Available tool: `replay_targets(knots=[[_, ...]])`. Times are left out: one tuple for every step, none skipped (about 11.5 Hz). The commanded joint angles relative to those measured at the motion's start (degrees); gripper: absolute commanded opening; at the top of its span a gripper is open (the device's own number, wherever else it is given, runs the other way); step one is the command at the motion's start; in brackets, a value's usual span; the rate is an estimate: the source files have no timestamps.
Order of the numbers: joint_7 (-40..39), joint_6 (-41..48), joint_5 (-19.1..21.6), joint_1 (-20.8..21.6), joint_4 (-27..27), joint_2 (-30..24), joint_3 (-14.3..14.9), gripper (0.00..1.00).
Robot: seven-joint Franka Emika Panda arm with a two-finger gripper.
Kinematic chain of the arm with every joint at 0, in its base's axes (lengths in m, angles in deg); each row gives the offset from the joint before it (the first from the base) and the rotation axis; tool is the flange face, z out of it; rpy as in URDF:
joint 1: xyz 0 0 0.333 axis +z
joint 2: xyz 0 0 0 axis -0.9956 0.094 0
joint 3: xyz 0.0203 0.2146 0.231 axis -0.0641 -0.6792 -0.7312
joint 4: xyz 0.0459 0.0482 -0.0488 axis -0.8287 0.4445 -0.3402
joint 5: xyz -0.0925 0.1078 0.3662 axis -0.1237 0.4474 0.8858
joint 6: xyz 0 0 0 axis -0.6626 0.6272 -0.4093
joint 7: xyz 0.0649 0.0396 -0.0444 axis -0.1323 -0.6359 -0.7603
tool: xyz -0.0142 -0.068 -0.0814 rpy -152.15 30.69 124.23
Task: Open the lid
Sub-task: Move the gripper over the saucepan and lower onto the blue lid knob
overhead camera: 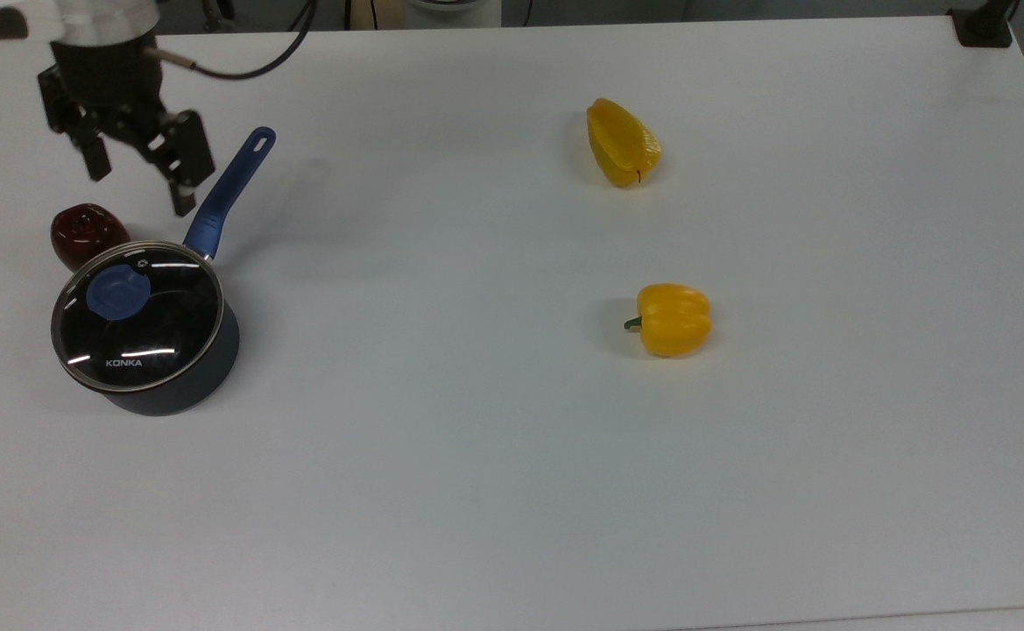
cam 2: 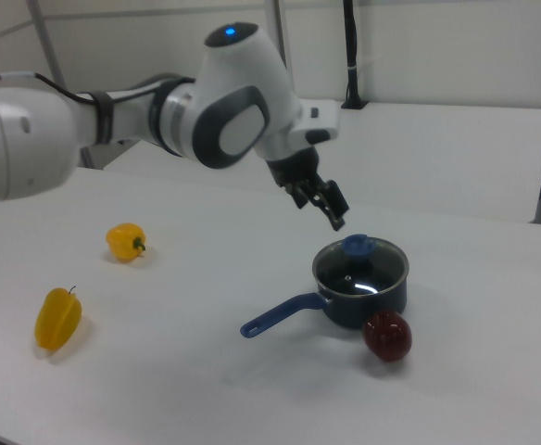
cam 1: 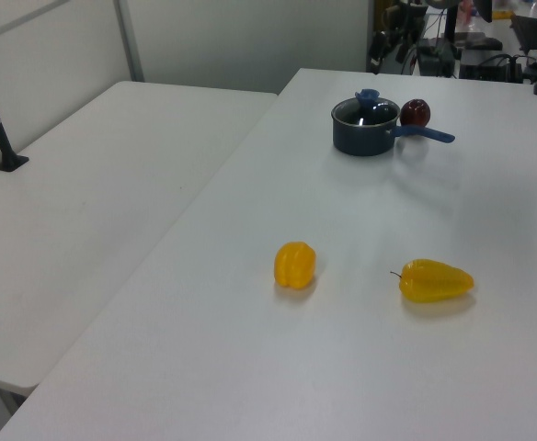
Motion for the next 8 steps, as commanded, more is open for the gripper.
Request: replay_targets(knots=[[0.99, -7.55, -1.48, -1.36, -2.09, 5.33, -0.11, 1.0], [0.99, -9.84, -1.93, -1.54, -2.09, 6.83, -0.11, 1.0], [0.99, -11.17, -2.19, -1.63, -2.09, 7.8, -0.11, 1.0], [0.99, -13.1, -2.72, -1.63, -2.09, 9.03, -0.11, 1.0], [1.08, -14.95, -3.07, -1.54, -2.09, 10.17, -0.11, 1.0], [1.25, -16.36, -3.68, -1.45, -2.01, 11.14, -0.11, 1.0], [1.34, -17.41, -4.21, -1.37, -2.01, 12.11, -0.11, 1.0], [1.43, -17.77, -4.3, -1.28, -1.92, 12.38, -0.11, 1.0]])
